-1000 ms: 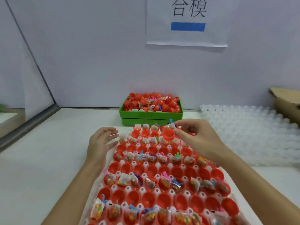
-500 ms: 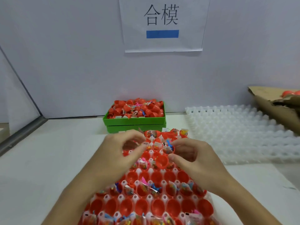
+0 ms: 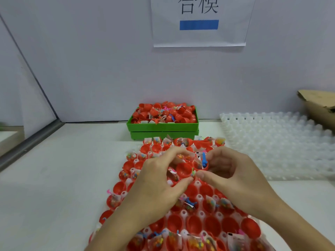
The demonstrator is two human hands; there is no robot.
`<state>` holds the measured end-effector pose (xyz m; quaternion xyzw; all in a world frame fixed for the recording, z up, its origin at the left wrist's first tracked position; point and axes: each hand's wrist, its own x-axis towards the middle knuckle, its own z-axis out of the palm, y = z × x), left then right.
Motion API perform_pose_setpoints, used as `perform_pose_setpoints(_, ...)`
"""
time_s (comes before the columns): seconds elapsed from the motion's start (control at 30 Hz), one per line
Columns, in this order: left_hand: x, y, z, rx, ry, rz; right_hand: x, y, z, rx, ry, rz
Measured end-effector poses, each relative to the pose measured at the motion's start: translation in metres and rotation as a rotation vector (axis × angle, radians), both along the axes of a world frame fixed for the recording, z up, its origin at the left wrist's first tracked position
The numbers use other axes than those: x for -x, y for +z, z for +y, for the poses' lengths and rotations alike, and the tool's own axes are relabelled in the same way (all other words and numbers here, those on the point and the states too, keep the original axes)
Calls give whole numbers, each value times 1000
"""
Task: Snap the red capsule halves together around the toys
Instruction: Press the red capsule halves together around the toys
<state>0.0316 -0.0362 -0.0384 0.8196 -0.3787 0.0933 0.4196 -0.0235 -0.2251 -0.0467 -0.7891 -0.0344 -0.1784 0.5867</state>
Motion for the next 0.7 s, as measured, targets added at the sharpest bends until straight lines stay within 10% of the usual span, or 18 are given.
perform_pose_setpoints(0.7,-2,-8,-1,-70,-54,-164,1,-2,5,3,55,-103)
